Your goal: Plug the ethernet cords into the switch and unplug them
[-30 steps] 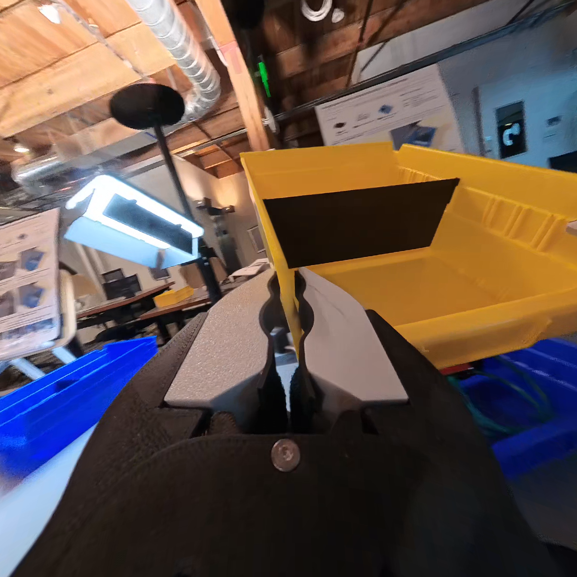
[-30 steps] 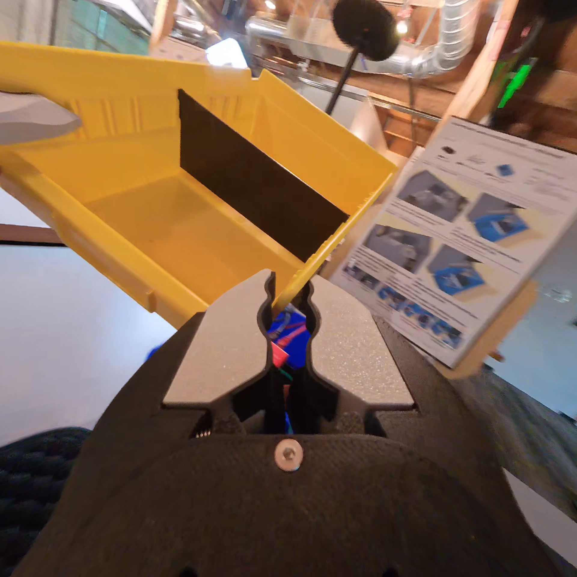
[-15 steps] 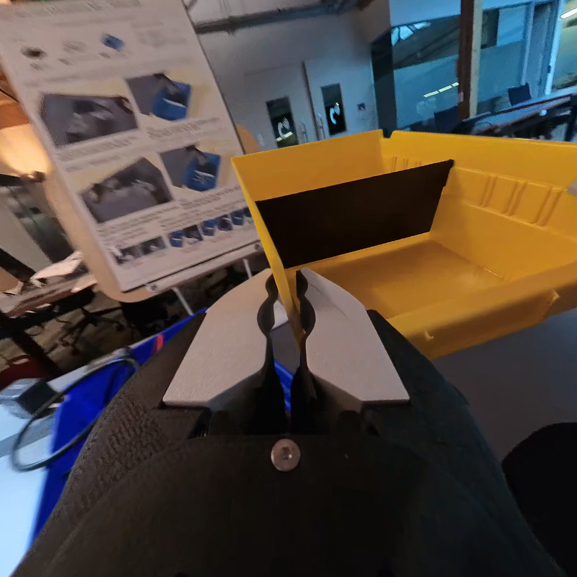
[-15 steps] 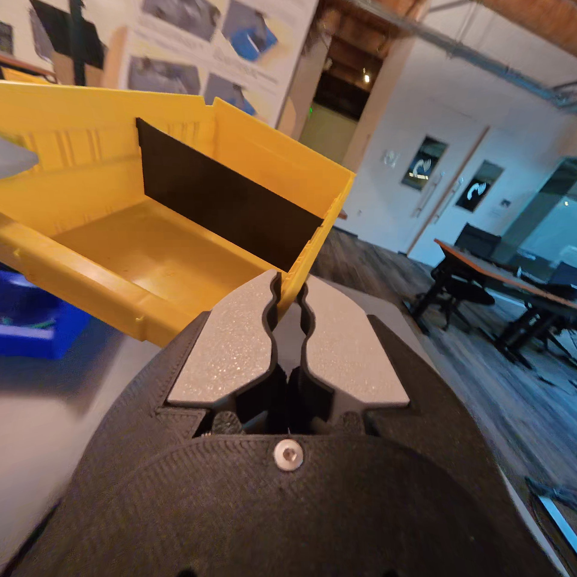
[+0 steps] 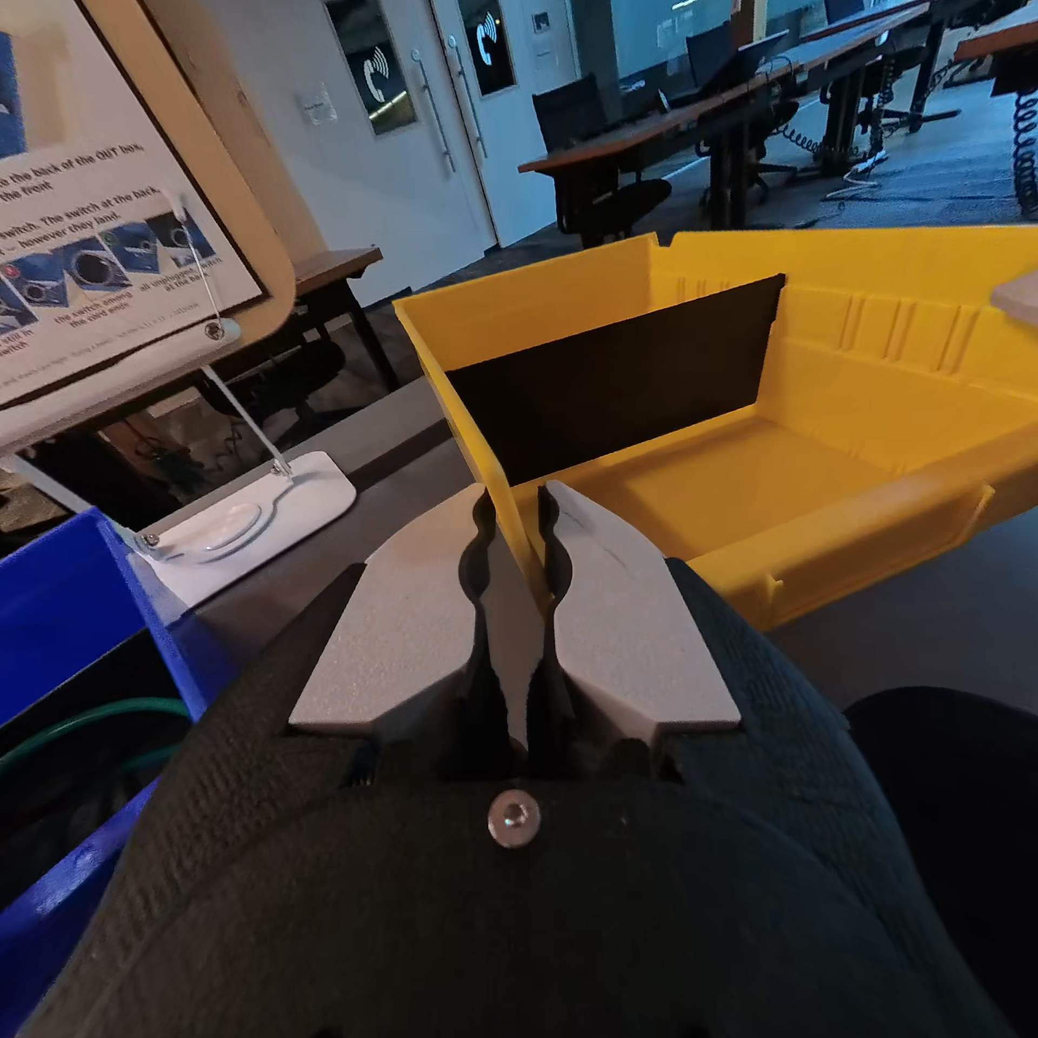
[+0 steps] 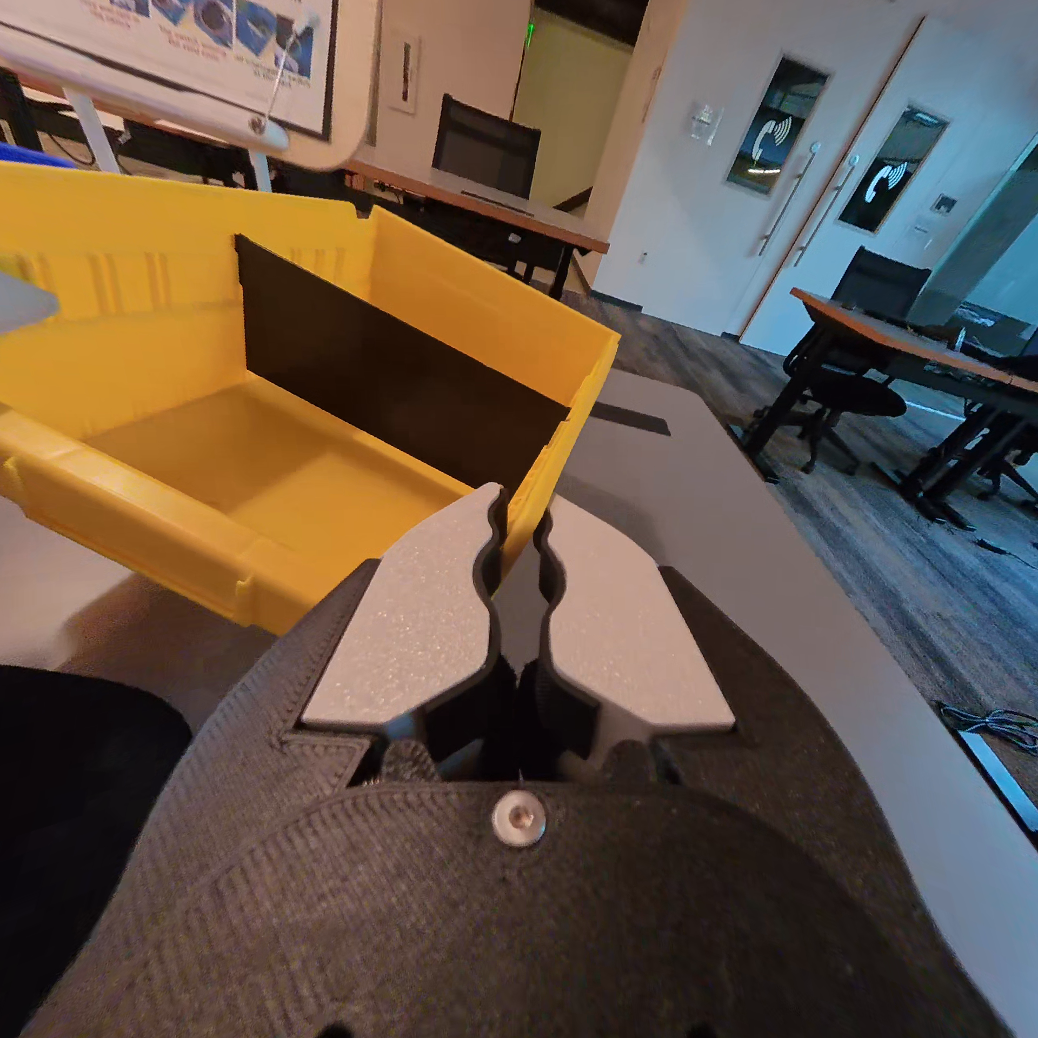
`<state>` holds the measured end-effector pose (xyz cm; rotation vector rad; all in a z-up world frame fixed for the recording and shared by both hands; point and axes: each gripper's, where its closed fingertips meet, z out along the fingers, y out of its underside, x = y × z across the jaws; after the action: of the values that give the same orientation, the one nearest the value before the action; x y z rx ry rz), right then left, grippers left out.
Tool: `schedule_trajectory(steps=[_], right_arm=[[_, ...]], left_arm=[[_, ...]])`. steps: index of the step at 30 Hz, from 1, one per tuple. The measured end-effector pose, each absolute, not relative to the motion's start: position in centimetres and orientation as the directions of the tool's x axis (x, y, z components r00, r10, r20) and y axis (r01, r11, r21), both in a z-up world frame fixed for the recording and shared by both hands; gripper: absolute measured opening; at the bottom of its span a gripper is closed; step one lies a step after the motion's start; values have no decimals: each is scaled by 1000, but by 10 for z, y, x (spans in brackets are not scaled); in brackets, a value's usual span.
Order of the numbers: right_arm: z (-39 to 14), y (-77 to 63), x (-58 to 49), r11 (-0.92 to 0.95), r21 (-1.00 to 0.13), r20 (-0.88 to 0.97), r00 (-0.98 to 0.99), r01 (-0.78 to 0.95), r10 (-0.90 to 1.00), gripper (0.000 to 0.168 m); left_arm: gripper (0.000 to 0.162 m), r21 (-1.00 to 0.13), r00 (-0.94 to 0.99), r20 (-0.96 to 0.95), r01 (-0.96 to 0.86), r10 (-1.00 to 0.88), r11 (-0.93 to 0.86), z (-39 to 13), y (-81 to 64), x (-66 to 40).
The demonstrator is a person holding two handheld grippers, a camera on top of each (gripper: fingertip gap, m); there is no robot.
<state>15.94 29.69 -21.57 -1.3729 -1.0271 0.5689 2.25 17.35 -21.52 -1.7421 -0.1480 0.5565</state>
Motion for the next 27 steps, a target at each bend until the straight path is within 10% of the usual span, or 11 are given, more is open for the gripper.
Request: schedule_trajectory(steps=[17, 22, 27], right_arm=[[-240, 309, 167, 100, -941, 250, 468, 322, 848, 8], [-225, 301, 173, 133, -933, 278, 433, 335, 857, 61], [-197, 246, 160, 427, -836, 485, 101, 344, 869, 67]], left_arm=[[39, -948, 948, -160, -70, 275, -310, -254, 180, 42], [64, -961, 986, -52, -7, 155, -275, -225, 158, 64], [64, -881, 971, -229, -174, 75, -439, -216, 89, 42]])
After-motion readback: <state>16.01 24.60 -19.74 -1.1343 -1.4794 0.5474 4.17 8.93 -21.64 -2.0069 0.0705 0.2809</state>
